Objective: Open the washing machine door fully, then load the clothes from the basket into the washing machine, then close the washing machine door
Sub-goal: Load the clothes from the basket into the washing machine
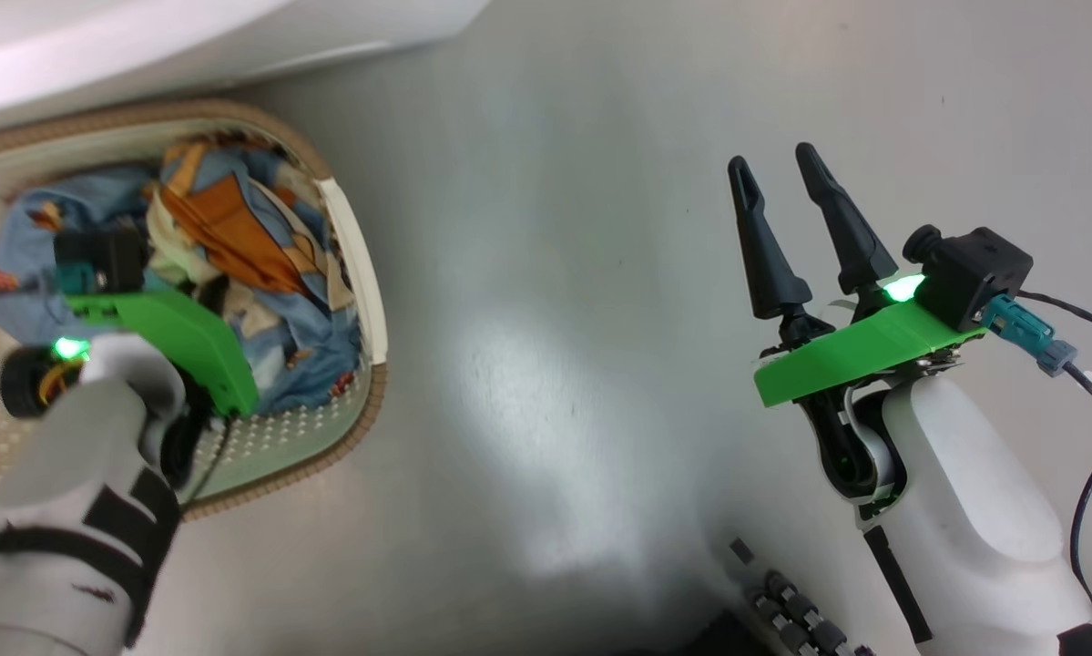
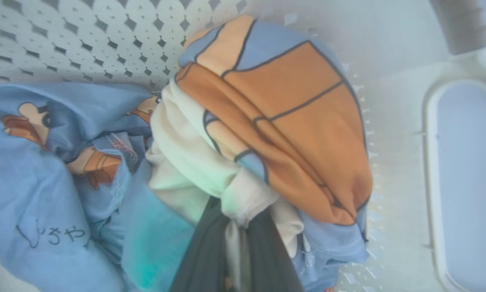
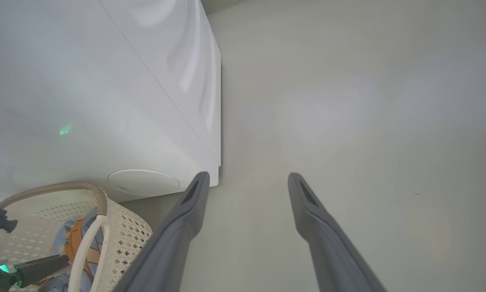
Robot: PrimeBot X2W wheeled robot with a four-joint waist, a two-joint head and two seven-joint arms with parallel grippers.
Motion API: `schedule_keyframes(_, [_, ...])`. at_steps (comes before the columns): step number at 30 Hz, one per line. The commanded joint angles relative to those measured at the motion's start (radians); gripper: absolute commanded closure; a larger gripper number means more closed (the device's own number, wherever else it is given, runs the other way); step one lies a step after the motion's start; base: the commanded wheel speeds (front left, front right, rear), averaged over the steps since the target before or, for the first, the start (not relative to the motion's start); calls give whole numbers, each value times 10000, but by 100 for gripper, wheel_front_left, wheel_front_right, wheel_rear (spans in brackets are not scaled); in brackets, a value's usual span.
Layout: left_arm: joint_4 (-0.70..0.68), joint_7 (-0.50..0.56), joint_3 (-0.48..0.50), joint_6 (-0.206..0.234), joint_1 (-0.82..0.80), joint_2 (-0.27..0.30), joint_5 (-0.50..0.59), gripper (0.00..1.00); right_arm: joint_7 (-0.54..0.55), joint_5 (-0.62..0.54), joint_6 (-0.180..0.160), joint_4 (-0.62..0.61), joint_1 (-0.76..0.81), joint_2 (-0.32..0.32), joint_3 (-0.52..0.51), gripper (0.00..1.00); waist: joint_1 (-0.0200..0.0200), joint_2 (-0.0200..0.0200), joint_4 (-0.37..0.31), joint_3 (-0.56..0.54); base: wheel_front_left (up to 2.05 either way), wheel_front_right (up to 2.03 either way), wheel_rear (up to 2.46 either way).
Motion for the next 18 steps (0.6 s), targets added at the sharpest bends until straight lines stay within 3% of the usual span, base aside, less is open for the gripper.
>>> schedule_keyframes(1, [-159, -160, 102, -34, 421, 308, -106, 100, -80, -29, 56, -124, 514, 76, 80, 0, -1, -1, 151, -417, 0, 0, 0])
schedule_keyframes(18, [-2098, -1895, -495, -34, 2423, 431, -1542, 100, -80, 142, 56, 437, 1141, -424, 126, 0, -1, -1, 877, -3225, 0, 0, 0])
